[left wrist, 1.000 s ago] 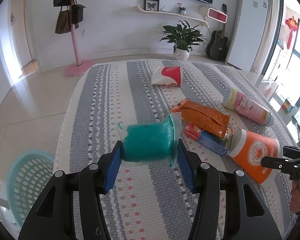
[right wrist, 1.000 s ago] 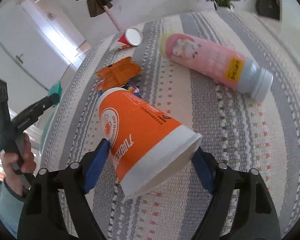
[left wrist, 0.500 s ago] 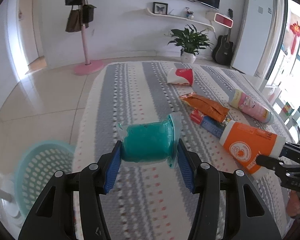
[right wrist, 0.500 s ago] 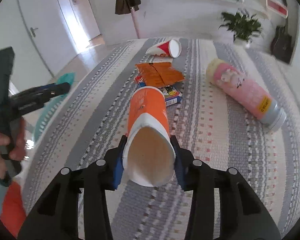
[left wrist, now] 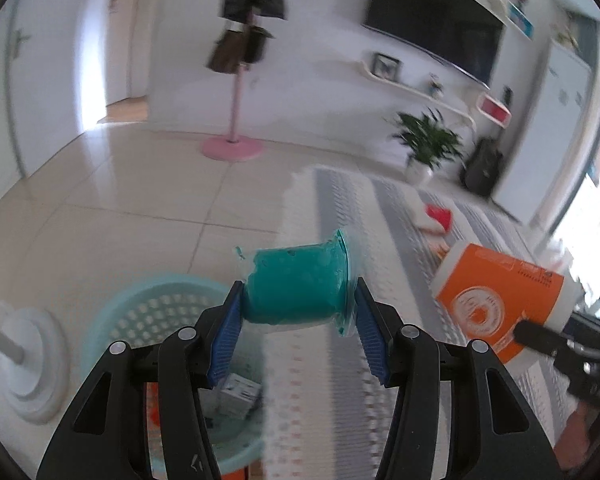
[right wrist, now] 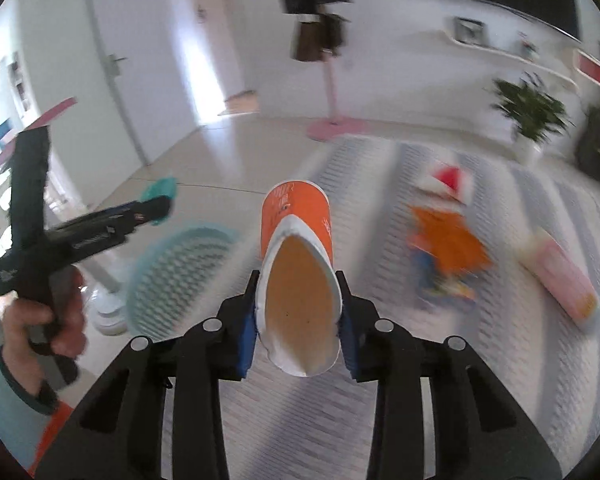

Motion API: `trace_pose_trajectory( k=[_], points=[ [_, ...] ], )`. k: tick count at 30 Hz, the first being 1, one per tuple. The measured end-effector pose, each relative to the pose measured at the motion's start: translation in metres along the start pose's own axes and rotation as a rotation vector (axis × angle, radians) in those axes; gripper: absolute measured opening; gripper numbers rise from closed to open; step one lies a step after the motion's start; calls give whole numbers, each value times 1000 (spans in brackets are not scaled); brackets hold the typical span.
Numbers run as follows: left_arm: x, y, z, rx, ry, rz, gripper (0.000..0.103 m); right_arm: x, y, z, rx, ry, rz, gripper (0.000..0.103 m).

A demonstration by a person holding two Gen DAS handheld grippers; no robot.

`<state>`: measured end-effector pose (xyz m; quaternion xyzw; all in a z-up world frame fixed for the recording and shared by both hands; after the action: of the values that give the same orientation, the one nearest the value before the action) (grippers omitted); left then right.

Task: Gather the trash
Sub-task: 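Carry packet and cup over the teal basket and open both tools to drop them, then grasp the blue card box with the left tool while the right tool grasps the pink bottle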

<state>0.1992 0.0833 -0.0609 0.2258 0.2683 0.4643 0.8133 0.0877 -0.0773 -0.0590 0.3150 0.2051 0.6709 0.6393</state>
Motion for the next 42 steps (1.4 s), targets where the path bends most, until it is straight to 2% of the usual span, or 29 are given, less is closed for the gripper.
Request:
trace_pose_trajectory(
  k=[6, 10, 16, 18, 22, 31, 38, 42],
  points=[
    [73, 17, 3, -2, 174, 45, 51, 83, -40, 27, 19, 72, 95, 32],
    [107, 15, -6, 54, 243, 83, 51, 116, -74, 30, 70, 68, 129, 32],
    [135, 4, -14, 117, 313, 106, 52, 137, -115, 17, 148, 53, 130, 37],
    [138, 3, -14, 118, 330, 115, 63, 138, -124, 13, 172, 46, 138, 42],
    [145, 7, -13, 105, 334, 131, 67, 141, -133, 10, 191, 35, 144, 44],
    [128, 11, -5, 76, 314, 89, 67, 136, -118, 3, 177, 36, 133, 44],
    [75, 10, 15, 22, 245, -1, 65, 104, -79, 21, 114, 20, 94, 44],
    [26, 6, 26, -10, 193, -74, 65, 65, -48, 32, 58, -7, 38, 44]
  ],
)
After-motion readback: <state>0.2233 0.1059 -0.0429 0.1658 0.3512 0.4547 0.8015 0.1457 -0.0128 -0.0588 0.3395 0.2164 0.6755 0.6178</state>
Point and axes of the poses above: each gripper's, at about its wrist camera, not at the fingertips, and y roughly against the way its jaws point, x to its left, z to its top, the point moved 5 cm from there along -y, roughly the way its jaws point, and after that the axes turned 3 degrees about -z, right-handed, at the moved point
